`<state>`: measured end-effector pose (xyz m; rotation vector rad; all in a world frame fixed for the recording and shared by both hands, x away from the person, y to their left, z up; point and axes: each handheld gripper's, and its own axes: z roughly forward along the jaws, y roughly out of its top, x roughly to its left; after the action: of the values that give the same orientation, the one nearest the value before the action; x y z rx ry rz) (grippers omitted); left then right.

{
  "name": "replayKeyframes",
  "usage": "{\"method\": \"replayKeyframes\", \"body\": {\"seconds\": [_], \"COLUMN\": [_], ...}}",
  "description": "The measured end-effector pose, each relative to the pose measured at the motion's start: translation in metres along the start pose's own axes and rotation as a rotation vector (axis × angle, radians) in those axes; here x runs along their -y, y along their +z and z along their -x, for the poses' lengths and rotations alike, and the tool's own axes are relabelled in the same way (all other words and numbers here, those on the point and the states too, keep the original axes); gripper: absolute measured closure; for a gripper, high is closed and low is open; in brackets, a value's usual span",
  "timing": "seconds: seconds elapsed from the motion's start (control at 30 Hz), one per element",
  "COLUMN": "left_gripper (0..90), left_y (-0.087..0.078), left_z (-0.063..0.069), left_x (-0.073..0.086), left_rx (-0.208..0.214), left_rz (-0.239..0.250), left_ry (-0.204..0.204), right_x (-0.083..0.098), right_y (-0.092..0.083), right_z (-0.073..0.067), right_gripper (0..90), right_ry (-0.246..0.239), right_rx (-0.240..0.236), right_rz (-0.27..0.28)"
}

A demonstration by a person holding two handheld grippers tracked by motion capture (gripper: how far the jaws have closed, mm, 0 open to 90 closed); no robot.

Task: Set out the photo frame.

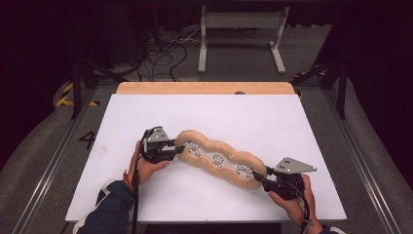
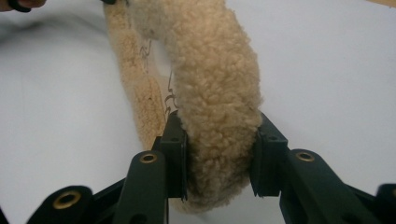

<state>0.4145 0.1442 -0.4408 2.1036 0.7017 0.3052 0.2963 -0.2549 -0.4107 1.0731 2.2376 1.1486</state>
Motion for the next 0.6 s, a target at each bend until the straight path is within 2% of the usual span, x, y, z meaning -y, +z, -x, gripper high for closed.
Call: {"method": "replayKeyframes", "body": {"seconds": [0.13, 0.43, 0.53, 0.6], "left_gripper": [61.6, 60.8, 59.6, 59.4], "left_y": [-0.006, -0.017, -0.02, -0.022], "left_z": [0.004, 0.015, 0.022, 0.023], "left_x": [0.005, 0.015, 0.016, 0.019], "left_rx": [-0.01, -0.04, -0.067, -0.063], "left_rz": [-0.001, 0.01, 0.003, 0.007], "left_ry": [-0.008, -0.027, -0.009, -0.013], "right_x": [-0.004, -0.008, -0.009, -0.01], "right_y": [0.006, 0.015, 0.018, 0.022], "right_z": [0.004, 0.009, 0.01, 0.009], "right_gripper": [64.6, 64.5, 62.3, 60.1], "right_ry": [-0.005, -0.01, -0.017, -0.031], "right_rx": [0.02, 0.021, 0.021, 0.026], "right_rz": [0.0, 0.003, 0.003, 0.002]}}
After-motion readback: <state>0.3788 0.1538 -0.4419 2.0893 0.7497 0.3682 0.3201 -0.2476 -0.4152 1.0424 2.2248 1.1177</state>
